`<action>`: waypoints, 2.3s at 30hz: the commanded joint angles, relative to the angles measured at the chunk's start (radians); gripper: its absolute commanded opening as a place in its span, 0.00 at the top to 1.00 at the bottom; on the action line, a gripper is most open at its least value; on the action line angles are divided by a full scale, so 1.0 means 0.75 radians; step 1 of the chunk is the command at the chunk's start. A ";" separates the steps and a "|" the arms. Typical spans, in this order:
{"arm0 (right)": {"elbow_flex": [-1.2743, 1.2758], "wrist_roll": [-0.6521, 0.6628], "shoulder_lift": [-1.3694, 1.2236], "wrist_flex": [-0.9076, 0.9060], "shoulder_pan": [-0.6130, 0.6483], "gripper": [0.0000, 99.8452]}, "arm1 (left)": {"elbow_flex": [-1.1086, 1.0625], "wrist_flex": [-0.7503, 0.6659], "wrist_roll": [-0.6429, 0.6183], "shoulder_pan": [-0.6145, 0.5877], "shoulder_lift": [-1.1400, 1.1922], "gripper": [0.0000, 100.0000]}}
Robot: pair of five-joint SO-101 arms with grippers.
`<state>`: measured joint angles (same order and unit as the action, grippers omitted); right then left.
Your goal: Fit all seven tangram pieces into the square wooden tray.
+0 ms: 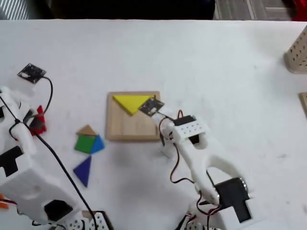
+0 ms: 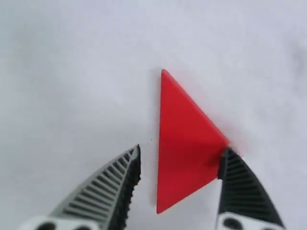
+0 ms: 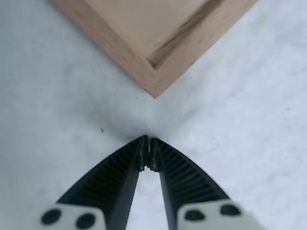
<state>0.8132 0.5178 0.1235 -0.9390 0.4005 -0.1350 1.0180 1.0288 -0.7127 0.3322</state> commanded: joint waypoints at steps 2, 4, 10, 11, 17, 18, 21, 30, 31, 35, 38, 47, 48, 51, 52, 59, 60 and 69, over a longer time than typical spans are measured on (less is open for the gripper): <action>0.000 0.018 0.046 -0.007 0.017 0.98 | -0.008 -0.100 -0.018 -0.011 -0.019 0.73; 0.000 0.018 0.044 -0.007 0.017 0.98 | -0.004 -0.100 -0.016 -0.009 0.015 0.71; 0.000 0.018 0.044 -0.007 0.017 0.98 | 0.008 -0.006 -0.125 0.011 0.034 0.71; 0.000 0.018 0.044 -0.007 0.028 0.98 | 0.008 0.000 -0.184 0.013 0.013 0.71; 0.002 0.018 0.044 -0.007 0.050 0.98 | 0.004 -0.041 -0.579 0.038 -0.075 0.81; 0.002 0.018 0.044 -0.007 0.050 0.98 | 0.006 -0.033 -0.634 0.038 -0.079 0.82; 0.002 0.018 0.044 -0.007 0.050 0.98 | 0.008 0.008 -0.704 0.038 -0.099 0.79; 0.002 0.020 0.044 -0.007 0.048 0.98 | 0.006 0.186 -0.227 0.038 -0.120 0.65; 0.002 0.020 0.044 -0.007 0.048 0.98 | -0.002 0.178 -0.227 0.036 -0.120 0.65; 0.002 0.020 0.044 -0.007 0.048 0.98 | 0.006 0.139 -0.219 0.036 -0.118 0.65; 0.002 0.020 0.044 -0.007 0.048 0.98 | -0.006 0.029 -0.127 0.034 -0.116 0.65; 0.002 0.020 0.044 -0.007 0.050 0.98 | 0.008 -0.043 0.051 0.009 0.007 0.56; 0.002 0.020 0.044 -0.007 0.050 0.98 | 0.008 -0.061 0.051 0.007 0.011 0.57; 0.002 0.020 0.044 -0.007 0.050 0.98 | 0.008 -0.137 0.047 -0.009 0.048 0.59; 0.002 0.020 0.044 -0.007 0.050 0.98 | 0.008 -0.153 0.053 -0.015 0.064 0.59; 0.002 0.020 0.044 -0.007 0.050 0.98 | 0.008 -0.239 0.047 -0.017 0.157 0.59; 0.002 0.020 0.044 -0.007 0.050 0.98 | 0.008 -0.245 0.047 -0.015 0.161 0.59; 0.002 0.018 0.044 -0.007 0.050 0.98 | 0.004 -0.235 0.045 -0.013 0.163 0.76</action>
<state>0.8132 0.5240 0.1235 -0.9390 0.4250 -0.1427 0.8769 1.0595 -0.7142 0.4503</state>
